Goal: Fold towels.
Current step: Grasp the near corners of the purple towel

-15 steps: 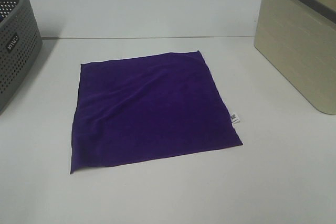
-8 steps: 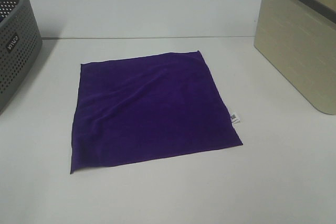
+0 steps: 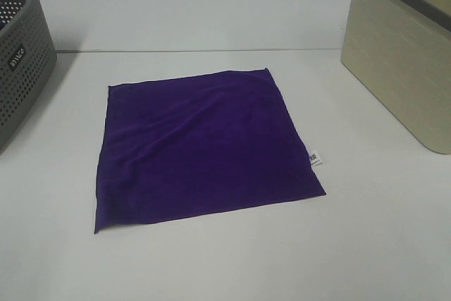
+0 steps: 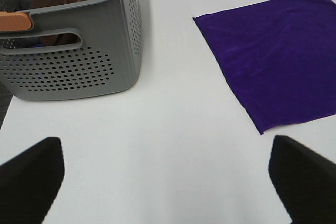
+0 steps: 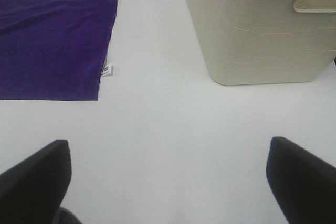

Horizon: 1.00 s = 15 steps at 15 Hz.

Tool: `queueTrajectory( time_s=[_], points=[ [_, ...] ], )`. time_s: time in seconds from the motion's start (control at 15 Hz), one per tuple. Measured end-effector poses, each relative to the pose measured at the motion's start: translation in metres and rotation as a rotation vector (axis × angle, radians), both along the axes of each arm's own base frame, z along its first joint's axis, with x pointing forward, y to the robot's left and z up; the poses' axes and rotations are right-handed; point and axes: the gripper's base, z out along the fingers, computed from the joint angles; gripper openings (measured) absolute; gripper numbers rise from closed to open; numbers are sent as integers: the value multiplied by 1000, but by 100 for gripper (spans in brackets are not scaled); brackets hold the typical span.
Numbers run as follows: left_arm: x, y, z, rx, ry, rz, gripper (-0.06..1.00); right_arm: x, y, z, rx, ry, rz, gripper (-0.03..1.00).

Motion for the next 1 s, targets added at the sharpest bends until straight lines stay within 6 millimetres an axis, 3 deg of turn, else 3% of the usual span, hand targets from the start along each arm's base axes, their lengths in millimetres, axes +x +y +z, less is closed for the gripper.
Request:
queueTrajectory(
  time_s=[1.0],
  points=[
    [0, 0, 0, -4, 0, -4, 99, 0, 0, 0, 0, 0, 0, 98]
  ],
)
